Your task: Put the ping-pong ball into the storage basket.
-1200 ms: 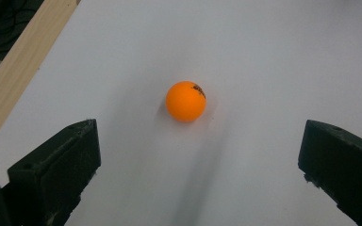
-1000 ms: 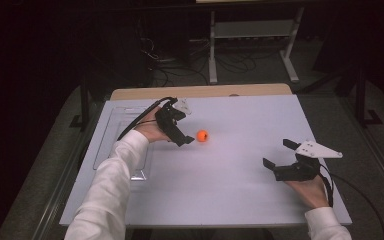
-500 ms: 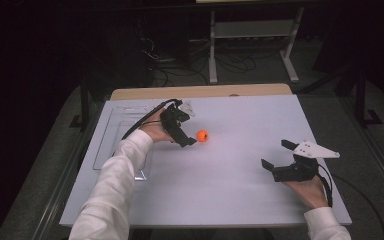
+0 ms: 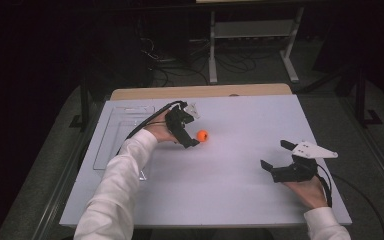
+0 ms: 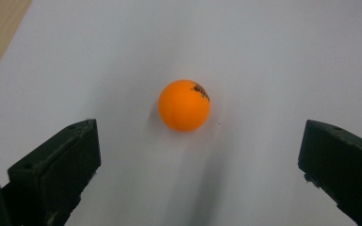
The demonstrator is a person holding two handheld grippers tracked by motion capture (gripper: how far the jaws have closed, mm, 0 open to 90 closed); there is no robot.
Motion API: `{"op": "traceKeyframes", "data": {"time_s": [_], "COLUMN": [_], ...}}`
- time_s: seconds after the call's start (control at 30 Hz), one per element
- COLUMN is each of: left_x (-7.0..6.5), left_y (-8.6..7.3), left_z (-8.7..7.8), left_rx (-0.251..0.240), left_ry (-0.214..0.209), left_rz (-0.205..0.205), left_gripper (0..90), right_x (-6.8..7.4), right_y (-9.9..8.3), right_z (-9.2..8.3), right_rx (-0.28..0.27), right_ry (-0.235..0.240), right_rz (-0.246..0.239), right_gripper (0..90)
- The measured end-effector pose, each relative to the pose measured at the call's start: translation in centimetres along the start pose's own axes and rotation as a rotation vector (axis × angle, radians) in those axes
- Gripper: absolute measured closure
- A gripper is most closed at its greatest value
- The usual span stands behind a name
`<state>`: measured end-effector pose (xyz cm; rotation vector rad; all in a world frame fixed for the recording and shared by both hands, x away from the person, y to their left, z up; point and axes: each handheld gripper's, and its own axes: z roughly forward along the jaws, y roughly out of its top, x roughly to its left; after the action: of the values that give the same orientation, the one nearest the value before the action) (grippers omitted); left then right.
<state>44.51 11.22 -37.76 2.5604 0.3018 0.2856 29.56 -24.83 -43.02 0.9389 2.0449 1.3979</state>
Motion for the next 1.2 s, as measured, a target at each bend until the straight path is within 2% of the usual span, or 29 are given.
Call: {"op": "traceKeyframes", "data": {"time_s": [0.23,0.37,0.47,0.8,1.2], "left_x": [0.4,0.3,0.3,0.5,1.0], "left_y": [0.7,1.4,1.8,2.9,3.2], "left_z": [0.5,0.9,1.5,3.1,4.4], "left_rx": [0.005,-0.002,0.014,0.048,0.087], "left_ry": [0.001,-0.022,-0.032,-0.055,-0.065], "left_rz": [0.009,0.024,0.040,0.054,0.065], "left_gripper": [0.0,0.0,0.0,0.0,0.0], "right_x": [0.0,0.0,0.1,0.3,0.2], "right_y": [0.0,0.1,0.0,0.0,0.0], "right_z": [-0.1,-0.2,-0.3,-0.4,-0.3], "right_rx": [-0.005,-0.007,-0.002,0.000,-0.002], "right_ry": [-0.001,-0.003,-0.006,-0.008,-0.003], "right_rz": [0.000,0.000,-0.001,-0.003,-0.003], "right_gripper": [0.0,0.0,0.0,0.0,0.0]}}
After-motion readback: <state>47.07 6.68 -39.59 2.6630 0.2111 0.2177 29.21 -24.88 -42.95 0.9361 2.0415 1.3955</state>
